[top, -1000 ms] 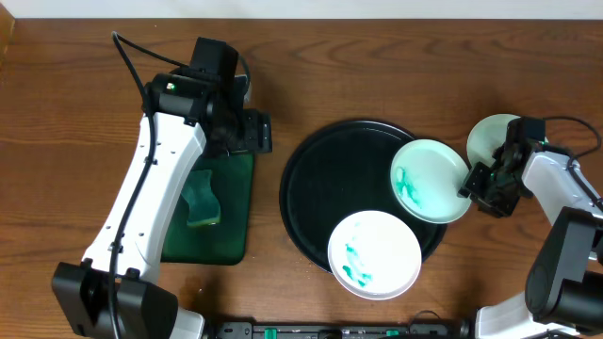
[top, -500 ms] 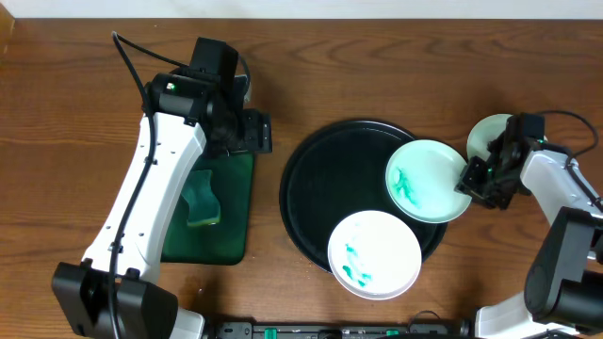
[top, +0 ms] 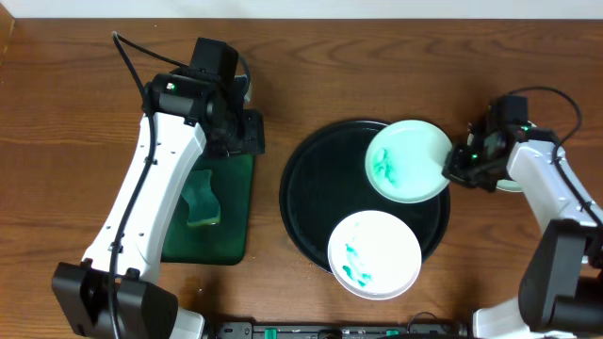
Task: Clean dirty plates on tray and stack at the side
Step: 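Reach the right gripper to the rim of the next stained plate, then grasp the sponge with the left gripper and dip it in the water tray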
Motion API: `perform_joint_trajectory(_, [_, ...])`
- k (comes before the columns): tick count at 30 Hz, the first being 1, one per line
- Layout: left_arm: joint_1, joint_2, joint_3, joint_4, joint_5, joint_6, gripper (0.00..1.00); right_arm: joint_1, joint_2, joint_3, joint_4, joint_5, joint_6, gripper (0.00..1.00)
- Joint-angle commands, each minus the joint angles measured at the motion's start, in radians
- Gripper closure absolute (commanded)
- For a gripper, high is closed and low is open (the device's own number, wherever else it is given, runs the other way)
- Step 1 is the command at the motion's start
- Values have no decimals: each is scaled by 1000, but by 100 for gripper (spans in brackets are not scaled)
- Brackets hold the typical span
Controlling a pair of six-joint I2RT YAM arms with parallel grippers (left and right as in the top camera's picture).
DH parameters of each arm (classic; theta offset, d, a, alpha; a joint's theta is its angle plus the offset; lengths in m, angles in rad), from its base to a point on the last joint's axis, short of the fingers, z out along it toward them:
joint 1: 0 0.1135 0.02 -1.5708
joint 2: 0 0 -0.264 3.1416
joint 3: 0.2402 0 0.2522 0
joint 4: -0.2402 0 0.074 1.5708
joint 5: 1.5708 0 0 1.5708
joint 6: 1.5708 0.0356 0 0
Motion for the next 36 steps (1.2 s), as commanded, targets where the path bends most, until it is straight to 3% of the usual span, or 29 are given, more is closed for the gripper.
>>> perform_joint_trajectory(1, [-3, 13, -12, -2, -10, 13, 44, 77, -51, 26, -2, -20, -18, 99])
perform_joint_trajectory(12, [8, 13, -42, -2, -77, 3, 46, 316, 28, 26, 17, 73, 122, 99])
perform_joint_trajectory(15, [41, 13, -90, 6, -118, 1, 44, 328, 52, 26, 31, 73, 121, 99])
perform_joint_trajectory(17, [84, 13, -125, 15, -126, -3, 34, 328, 68, 26, 37, 73, 121, 99])
perform_joint_trajectory(19, [129, 13, -150, 21, -126, -21, 30, 328, 77, 26, 43, 73, 118, 99])
perform_joint_trajectory(26, [270, 13, -240, 30, -116, -13, 30, 328, 82, 26, 70, 73, 112, 99])
perform_joint_trajectory(36, [297, 13, -470, 206, -123, -24, 30, 328, 82, 26, 72, 69, 98, 99])
